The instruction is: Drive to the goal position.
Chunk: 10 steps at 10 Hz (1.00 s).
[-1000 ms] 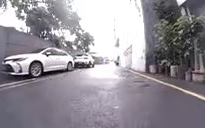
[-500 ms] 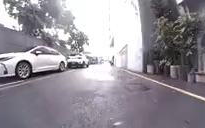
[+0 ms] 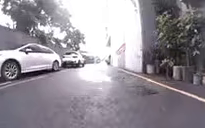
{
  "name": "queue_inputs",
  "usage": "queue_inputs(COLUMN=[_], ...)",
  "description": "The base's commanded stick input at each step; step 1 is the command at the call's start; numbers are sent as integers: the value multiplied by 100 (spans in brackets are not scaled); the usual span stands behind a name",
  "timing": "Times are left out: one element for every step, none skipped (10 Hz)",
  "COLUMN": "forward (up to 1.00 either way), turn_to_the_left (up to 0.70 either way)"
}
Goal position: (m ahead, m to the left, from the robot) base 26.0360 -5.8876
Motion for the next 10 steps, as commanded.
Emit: queue_inputs(forward=[70,70,70,70,70,70,70,70,70,70], turn_to_the_left=[0,0,0,0,0,0,0,0,0,0])
